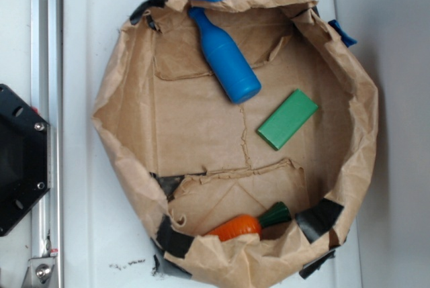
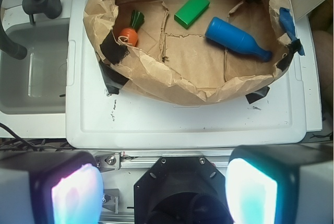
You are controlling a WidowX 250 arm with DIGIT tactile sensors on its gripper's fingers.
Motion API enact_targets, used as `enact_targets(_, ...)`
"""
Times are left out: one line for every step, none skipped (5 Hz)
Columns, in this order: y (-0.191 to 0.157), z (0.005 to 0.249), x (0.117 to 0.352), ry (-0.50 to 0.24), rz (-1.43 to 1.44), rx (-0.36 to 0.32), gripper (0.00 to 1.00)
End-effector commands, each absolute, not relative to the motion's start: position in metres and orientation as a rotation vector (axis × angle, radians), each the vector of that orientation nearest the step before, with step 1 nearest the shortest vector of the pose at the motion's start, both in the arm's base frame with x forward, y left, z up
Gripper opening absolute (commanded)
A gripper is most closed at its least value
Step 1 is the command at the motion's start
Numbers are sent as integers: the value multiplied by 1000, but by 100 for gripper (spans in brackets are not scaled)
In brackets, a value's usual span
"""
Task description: Grab the carrot.
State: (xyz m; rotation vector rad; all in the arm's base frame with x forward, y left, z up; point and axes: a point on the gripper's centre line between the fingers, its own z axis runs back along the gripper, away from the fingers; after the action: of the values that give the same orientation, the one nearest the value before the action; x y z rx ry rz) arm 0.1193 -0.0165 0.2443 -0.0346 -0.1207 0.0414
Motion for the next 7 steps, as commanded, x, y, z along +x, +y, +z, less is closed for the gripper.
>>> enact_targets(-16,244,119,-121,41,-35,100)
enact_targets(-25,234,168,-114,143,-37,100)
enact_targets(-26,218,208,-135,216,-22,100)
enact_targets(-15,193,235,-130,277,-44,100)
enact_targets(9,159,249,-194,293,-120,100)
enact_targets(21,134,249,-195,280,-174,100)
enact_targets(16,111,248,-195,255,-148,100)
